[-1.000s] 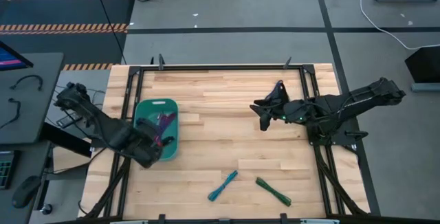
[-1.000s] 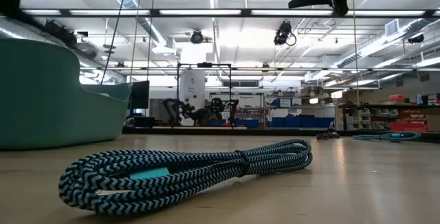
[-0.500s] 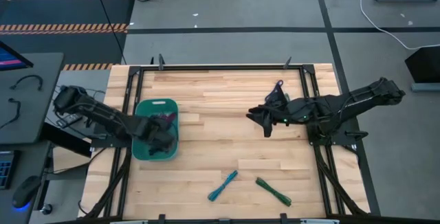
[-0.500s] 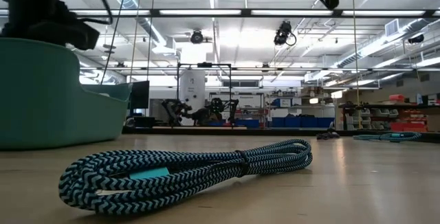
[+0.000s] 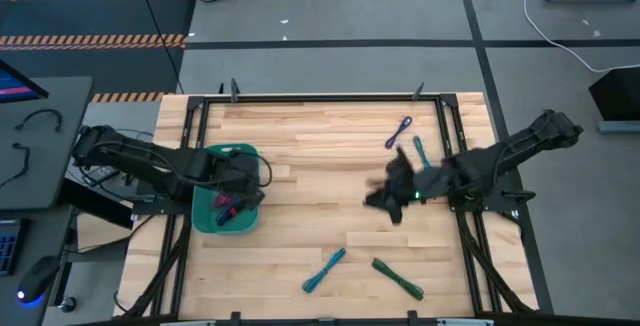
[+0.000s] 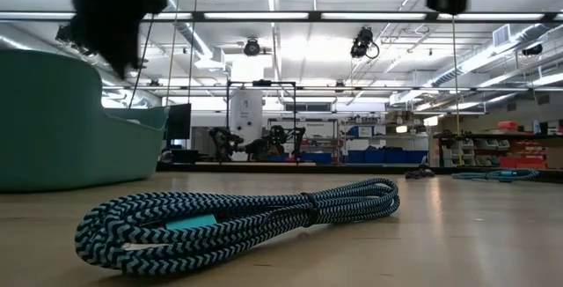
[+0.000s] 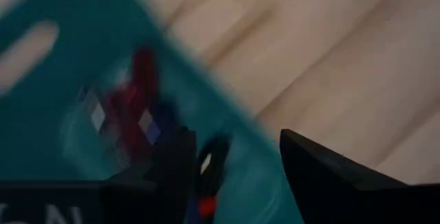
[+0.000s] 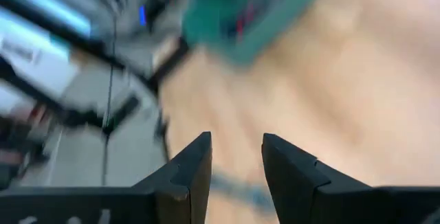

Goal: Pick and place USB-C Cables
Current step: Put the green charger cable into the blue bin, then put the bottom blue charger cable into the blue bin

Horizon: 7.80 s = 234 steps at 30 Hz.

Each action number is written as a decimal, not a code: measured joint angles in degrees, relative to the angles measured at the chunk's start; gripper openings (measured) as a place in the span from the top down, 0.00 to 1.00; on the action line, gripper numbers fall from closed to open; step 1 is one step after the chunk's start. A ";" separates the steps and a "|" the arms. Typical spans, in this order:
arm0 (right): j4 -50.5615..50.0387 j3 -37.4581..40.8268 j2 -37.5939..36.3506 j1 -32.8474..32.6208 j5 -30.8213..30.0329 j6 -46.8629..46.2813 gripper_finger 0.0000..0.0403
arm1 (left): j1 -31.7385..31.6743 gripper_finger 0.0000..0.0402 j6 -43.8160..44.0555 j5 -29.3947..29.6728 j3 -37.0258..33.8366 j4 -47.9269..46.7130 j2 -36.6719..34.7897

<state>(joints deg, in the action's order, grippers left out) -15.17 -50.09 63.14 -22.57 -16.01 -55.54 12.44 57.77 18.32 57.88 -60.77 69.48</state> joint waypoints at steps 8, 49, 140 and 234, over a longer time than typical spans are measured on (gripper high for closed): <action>-5.67 -2.69 16.88 -17.39 14.88 -17.17 0.72 | 2.37 0.52 -11.41 6.24 1.43 13.88 0.33; -8.62 -3.15 29.53 -20.58 5.09 -18.18 0.99 | 11.42 0.57 -8.77 2.49 -5.83 25.36 1.07; 63.46 -2.45 18.35 14.54 -2.86 40.50 0.77 | -0.14 0.94 -43.82 16.35 -5.70 84.42 1.67; -12.48 14.29 -6.11 -29.61 -6.88 -0.03 0.72 | 16.92 0.52 1.45 -1.22 36.39 31.10 52.28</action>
<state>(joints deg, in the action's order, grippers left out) -27.65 -35.79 57.04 -52.18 -22.89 -55.57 29.36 59.21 17.10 94.27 -29.67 121.75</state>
